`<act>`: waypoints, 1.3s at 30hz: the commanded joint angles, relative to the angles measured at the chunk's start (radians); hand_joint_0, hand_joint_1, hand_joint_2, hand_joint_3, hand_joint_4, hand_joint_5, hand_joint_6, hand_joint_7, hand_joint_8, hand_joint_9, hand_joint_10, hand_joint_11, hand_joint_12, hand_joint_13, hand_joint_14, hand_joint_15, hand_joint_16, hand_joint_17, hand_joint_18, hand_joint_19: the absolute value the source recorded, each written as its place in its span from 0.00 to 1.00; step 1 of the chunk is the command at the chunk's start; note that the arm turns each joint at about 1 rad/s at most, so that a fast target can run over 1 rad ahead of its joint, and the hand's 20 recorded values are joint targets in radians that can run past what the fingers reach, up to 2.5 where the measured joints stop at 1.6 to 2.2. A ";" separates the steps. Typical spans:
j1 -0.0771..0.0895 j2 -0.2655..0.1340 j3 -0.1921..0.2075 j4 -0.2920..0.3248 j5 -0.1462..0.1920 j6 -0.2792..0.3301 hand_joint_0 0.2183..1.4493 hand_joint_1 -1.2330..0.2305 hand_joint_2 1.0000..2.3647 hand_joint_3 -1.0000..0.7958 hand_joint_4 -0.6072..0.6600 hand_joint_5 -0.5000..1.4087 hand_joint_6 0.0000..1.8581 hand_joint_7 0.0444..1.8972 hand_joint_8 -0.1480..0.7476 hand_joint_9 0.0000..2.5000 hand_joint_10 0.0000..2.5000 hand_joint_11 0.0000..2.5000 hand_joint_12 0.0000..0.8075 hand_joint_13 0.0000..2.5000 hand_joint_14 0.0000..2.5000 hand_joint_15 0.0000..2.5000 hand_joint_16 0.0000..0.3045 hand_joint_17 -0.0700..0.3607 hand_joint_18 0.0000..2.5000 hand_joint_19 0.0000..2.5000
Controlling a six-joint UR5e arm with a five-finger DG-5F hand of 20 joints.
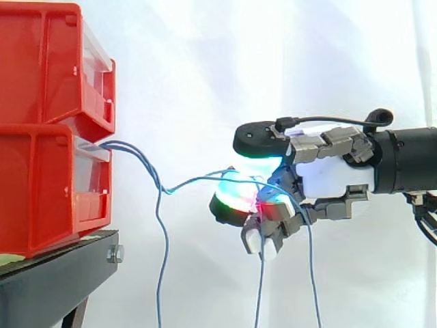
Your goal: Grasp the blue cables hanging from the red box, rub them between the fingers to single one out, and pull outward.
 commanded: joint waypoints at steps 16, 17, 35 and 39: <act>0.005 0.000 0.060 -0.128 0.001 0.044 0.35 0.26 0.01 0.56 0.37 0.20 0.50 0.59 0.47 0.40 0.01 0.27 0.45 0.29 0.01 0.17 0.15 0.40 0.29 0.18; 0.005 0.000 0.059 -0.128 0.001 0.047 0.35 0.26 0.01 0.56 0.37 0.20 0.50 0.60 0.47 0.39 0.01 0.25 0.45 0.28 0.01 0.17 0.15 0.40 0.29 0.17; 0.006 0.000 0.071 -0.346 -0.004 0.095 0.35 0.23 0.01 0.59 0.36 0.21 0.49 0.63 0.45 0.23 0.00 0.03 0.48 0.18 0.00 0.08 0.19 0.46 0.19 0.04; 0.008 0.000 0.071 -0.427 -0.005 0.099 0.35 0.23 0.01 0.59 0.37 0.21 0.49 0.63 0.45 0.22 0.00 0.03 0.48 0.17 0.00 0.08 0.19 0.47 0.18 0.04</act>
